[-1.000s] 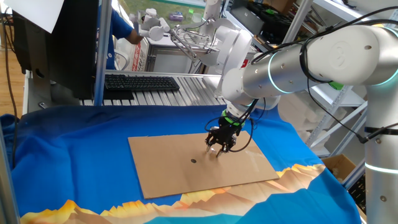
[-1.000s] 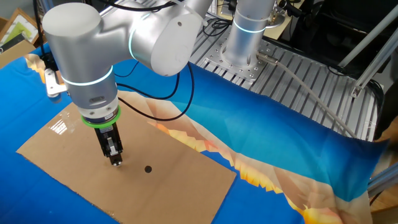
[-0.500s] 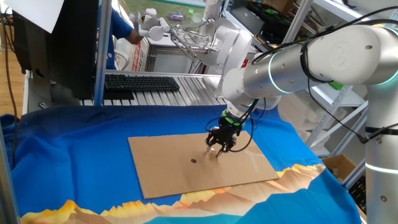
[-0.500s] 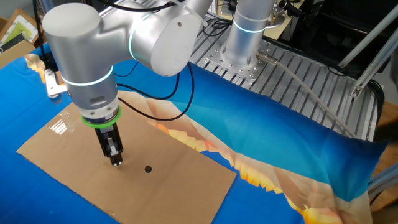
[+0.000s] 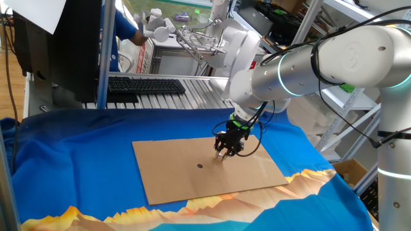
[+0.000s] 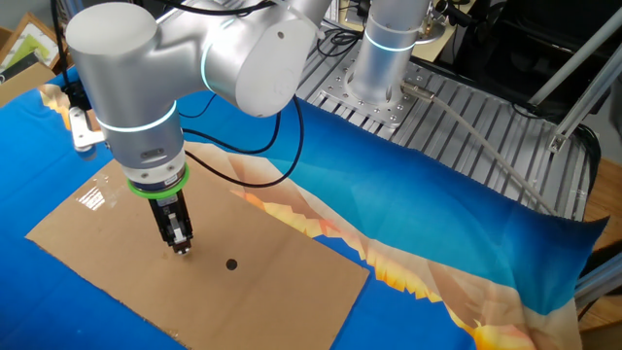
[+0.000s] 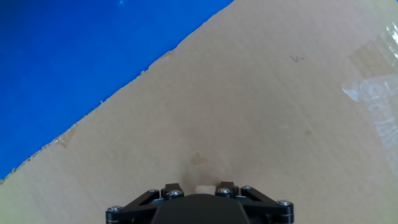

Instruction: Hold a small block with the gripper and sweep it from left to right on the table

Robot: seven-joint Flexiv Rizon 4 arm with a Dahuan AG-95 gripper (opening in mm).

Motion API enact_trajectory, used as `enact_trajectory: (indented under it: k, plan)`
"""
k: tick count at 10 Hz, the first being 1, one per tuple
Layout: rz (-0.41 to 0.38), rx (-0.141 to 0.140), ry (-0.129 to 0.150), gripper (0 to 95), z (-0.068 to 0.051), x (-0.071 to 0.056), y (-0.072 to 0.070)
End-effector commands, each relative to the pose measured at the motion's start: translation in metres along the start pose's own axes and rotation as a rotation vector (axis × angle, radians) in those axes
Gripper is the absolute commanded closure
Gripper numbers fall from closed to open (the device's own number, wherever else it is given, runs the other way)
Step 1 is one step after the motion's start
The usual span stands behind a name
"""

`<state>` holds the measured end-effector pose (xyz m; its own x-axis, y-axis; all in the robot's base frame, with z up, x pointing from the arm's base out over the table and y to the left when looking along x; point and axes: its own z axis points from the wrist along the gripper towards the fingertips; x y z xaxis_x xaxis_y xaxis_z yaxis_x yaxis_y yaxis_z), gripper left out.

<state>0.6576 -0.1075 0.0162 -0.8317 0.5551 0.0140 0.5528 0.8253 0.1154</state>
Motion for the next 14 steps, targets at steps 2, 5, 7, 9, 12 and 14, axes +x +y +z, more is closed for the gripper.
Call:
enact_trajectory:
  k: [2,5,7,9,12,14]
  plan:
    - [-0.002,-0.005,0.002,76.0,0.0002,0.0011,-0.0006]
    - [-0.012,-0.007,0.002,76.0,0.0010,0.0029,-0.0014]
    - [-0.014,-0.006,0.004,76.0,0.0013,0.0028,-0.0013]
    - [-0.006,-0.009,0.004,76.0,0.0011,0.0030,-0.0014]
    - [-0.013,-0.012,0.008,95.0,0.0012,0.0030,-0.0014]
    - [-0.026,-0.017,0.011,95.0,0.0012,0.0030,-0.0014]
